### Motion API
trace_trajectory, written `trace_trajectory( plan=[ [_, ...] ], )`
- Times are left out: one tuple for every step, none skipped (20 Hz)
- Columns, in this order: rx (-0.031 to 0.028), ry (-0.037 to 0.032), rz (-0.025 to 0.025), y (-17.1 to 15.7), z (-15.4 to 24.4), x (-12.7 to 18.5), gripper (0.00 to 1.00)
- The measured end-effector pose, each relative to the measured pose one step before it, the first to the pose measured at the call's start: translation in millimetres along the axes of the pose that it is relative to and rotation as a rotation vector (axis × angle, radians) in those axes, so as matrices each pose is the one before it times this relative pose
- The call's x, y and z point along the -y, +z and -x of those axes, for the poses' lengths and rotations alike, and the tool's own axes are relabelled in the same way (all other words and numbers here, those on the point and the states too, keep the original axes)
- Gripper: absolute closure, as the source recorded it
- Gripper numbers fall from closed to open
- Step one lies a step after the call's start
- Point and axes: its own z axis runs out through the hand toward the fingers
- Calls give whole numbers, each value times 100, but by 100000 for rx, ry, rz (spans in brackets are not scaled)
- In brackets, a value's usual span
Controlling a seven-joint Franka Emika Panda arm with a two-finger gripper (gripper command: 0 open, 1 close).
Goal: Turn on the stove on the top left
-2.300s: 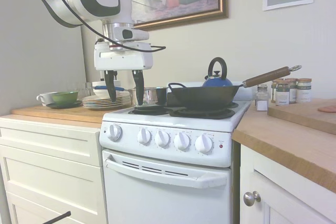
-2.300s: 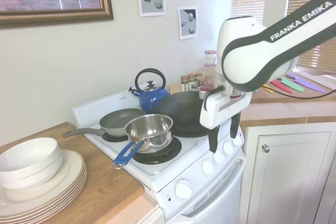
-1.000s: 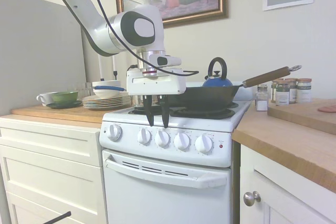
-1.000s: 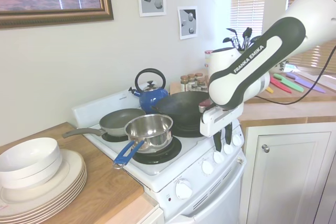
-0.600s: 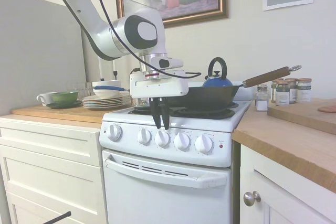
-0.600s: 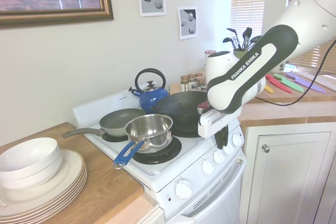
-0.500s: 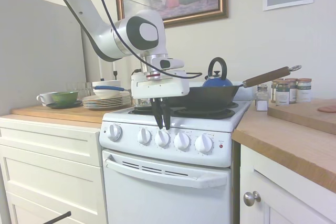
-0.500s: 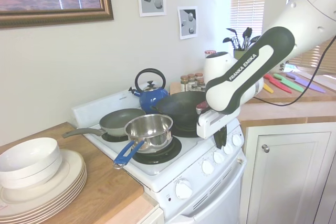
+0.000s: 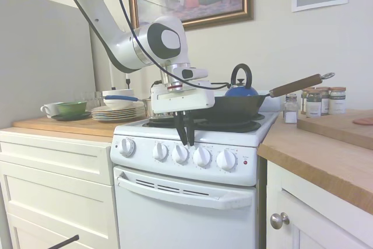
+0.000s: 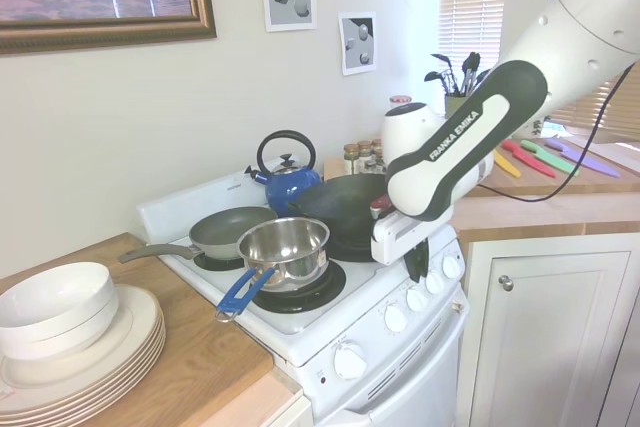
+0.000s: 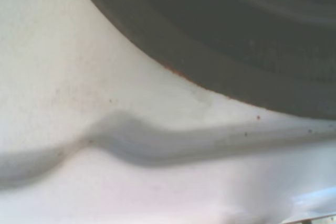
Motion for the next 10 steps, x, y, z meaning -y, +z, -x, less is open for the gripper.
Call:
trace_trajectory(
  plan=[
    [78,-28,177,99,63,60,100],
    [155,-72,236,148,62,50,100],
    [190,-48,287,180,53,33,100],
    [98,45,368,184,5,-19,100],
    [-45,83,339,119,-49,-73,100],
    [32,117,199,123,-34,-46,100],
    [67,126,141,115,-40,-52,100],
    [86,117,136,114,-40,-53,100],
    [99,58,130,106,-16,-29,100],
    [98,46,132,94,-11,-26,100]
  ],
)
